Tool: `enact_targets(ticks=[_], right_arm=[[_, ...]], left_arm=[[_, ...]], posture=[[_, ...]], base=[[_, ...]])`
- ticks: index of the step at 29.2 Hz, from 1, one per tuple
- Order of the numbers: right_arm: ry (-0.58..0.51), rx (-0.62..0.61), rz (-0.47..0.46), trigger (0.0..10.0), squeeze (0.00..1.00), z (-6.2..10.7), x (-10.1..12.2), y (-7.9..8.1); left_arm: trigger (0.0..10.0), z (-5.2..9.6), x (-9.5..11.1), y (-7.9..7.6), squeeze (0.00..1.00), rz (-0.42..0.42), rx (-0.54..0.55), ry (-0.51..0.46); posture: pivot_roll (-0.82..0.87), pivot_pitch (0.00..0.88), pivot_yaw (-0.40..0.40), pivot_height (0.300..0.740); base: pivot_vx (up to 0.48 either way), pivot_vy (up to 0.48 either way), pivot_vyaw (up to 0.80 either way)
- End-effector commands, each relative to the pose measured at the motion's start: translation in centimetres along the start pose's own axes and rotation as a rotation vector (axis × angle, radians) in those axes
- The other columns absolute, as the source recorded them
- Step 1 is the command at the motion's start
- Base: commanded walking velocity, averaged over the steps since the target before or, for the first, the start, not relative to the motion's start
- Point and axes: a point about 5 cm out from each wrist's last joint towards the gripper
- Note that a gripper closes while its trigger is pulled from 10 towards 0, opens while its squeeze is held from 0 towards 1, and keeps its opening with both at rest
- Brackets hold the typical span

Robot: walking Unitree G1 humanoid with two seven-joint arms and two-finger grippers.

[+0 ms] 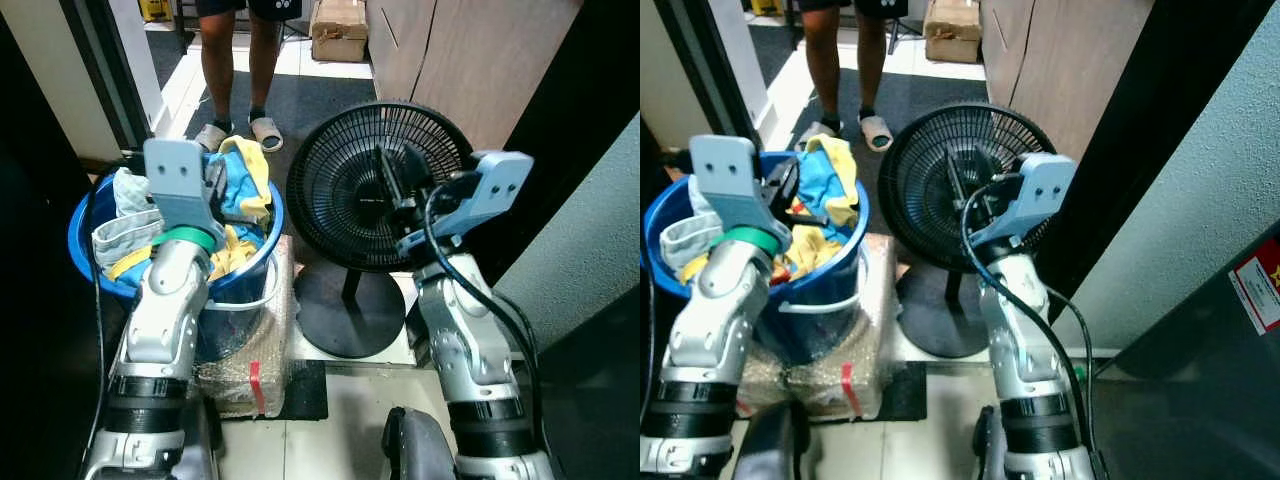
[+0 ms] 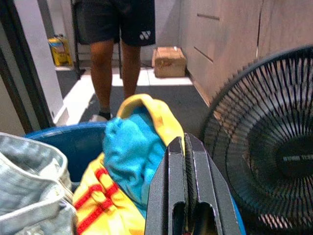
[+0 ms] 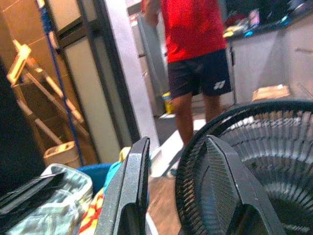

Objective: Clothes washing

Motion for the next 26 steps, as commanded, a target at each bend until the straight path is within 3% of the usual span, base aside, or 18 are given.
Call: enact_targets(ticks=[1,13,18,26], right_arm=[[0.019,0.035,-0.016,10.0,0.00,0.2,0.1,0.4],[0.062,0.129,0.060,10.0,0.00,-1.9,-0.6,2.4],[0.049,0.136,0.084,10.0,0.00,-1.9,-0.1,2.3],[0.056,0.071,0.172,10.0,0.00,-0.3,0.5,0.7]], left_arm=[[10.0,0.4,-0.2,-0.1,0.00,-0.013,-0.014,0.014],[10.0,1.6,-1.1,0.9,0.00,-0.024,0.046,0.041],[10.0,2.3,-1.6,0.9,0.00,-0.024,0.055,0.057],[10.0,1.5,-1.7,0.1,0.00,-0.014,0.004,0.066]], posture=[[0.14,0.059,-0.037,0.460],[0.18,0.066,-0.104,0.460],[0.18,0.065,-0.102,0.460],[0.11,0.050,-0.036,0.460]], base=[[0.000,0.000,0.00],[0.000,0.000,0.00],[0.000,0.000,0.00],[0.000,0.000,0.00]])
Point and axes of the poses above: a point about 5 cm out from each wrist's last joint towards the gripper, its own z axis pointing back from the gripper into the wrist, its own x axis along the axis of the wrist's last joint, y = z × x, and after that the axes turned 1 degree about -z, right-handed
